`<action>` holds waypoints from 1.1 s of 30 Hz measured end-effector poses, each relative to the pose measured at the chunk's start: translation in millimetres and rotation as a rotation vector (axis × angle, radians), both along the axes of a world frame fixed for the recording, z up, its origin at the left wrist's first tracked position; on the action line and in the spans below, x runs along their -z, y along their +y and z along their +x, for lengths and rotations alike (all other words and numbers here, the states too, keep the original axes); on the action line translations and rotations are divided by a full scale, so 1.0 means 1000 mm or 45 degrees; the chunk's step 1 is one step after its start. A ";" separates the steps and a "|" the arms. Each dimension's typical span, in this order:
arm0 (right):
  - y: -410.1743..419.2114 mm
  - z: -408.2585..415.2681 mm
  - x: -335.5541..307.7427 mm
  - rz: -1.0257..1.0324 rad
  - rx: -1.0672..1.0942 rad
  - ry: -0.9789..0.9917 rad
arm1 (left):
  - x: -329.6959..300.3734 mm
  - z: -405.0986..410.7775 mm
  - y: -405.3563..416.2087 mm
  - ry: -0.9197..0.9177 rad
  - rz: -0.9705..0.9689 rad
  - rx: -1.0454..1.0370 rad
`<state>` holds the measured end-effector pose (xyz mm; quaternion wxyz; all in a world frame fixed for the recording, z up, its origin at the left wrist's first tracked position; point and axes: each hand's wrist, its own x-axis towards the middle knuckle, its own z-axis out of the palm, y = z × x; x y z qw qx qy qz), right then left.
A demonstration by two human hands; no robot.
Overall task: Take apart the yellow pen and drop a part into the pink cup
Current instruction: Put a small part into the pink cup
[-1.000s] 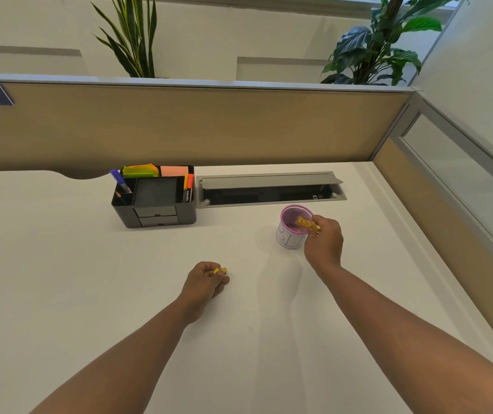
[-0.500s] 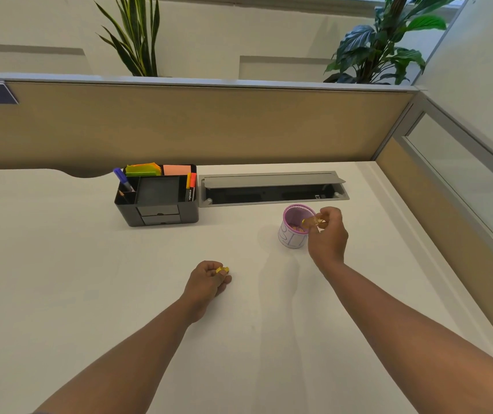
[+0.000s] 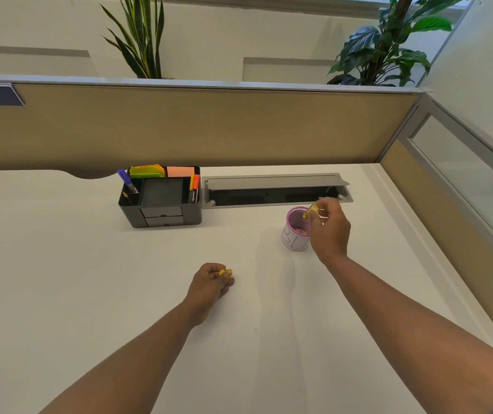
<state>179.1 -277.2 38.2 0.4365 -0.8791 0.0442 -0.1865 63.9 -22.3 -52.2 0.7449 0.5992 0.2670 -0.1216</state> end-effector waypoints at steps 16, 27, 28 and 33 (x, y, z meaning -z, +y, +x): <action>0.005 -0.023 -0.009 0.451 0.185 0.088 | -0.018 -0.006 0.003 0.014 0.045 -0.003; 0.057 -0.101 -0.009 0.994 -0.339 0.485 | -0.099 -0.036 0.006 -0.275 -0.015 -0.003; 0.060 -0.105 -0.009 0.986 -0.370 0.506 | -0.105 -0.037 0.005 -0.292 0.023 0.007; 0.078 -0.120 -0.016 1.028 -0.484 0.594 | -0.119 -0.056 0.016 -0.340 0.185 -0.001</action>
